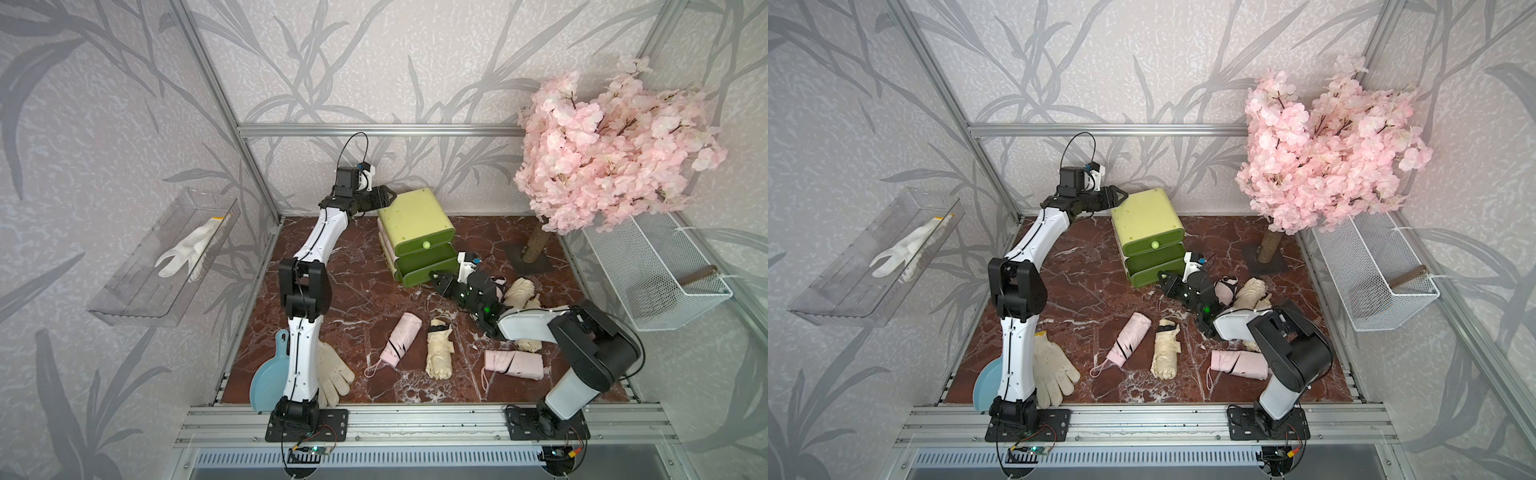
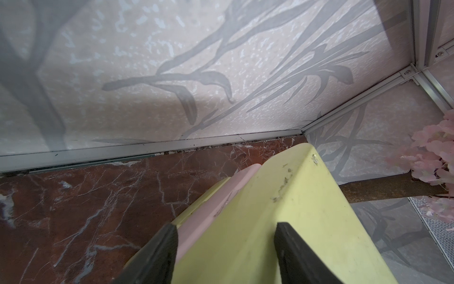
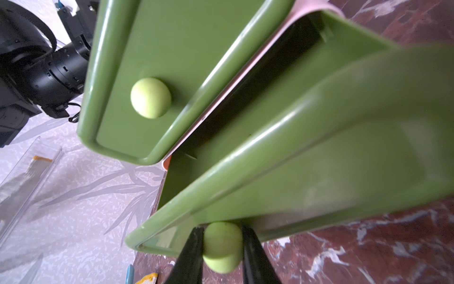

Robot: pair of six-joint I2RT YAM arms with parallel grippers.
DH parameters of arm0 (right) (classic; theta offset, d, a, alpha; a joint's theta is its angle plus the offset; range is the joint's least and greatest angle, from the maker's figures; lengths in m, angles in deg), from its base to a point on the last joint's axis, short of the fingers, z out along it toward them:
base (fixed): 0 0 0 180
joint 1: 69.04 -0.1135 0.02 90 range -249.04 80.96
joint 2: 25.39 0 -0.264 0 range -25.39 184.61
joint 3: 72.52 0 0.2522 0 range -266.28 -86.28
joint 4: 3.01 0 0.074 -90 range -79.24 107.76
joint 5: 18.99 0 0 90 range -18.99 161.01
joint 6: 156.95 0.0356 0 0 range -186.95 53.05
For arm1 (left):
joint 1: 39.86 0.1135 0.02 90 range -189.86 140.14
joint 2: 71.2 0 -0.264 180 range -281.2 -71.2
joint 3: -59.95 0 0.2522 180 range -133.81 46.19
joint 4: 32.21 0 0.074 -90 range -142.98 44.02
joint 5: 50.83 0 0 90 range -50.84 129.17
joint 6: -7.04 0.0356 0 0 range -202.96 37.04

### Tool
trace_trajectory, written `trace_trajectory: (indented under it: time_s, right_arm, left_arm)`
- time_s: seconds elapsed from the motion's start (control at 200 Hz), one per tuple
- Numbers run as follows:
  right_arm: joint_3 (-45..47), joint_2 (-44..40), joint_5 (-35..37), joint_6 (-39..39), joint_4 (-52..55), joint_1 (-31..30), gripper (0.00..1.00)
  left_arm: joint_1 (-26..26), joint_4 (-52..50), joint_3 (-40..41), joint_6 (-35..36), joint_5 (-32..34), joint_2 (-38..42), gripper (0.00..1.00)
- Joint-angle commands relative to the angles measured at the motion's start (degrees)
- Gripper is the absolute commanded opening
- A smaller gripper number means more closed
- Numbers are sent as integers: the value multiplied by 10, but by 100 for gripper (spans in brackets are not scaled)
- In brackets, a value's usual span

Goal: Place the umbrella in the drawer by color
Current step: Open the drawer in the storage box.

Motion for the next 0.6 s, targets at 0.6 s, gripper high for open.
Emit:
trace_trajectory:
  time_s: [0.6]
  right_arm:
    - [32,-12,-5,-37,25,-8,17]
  left_arm:
    - [-17,-92,-15,6,-6,-38,68]
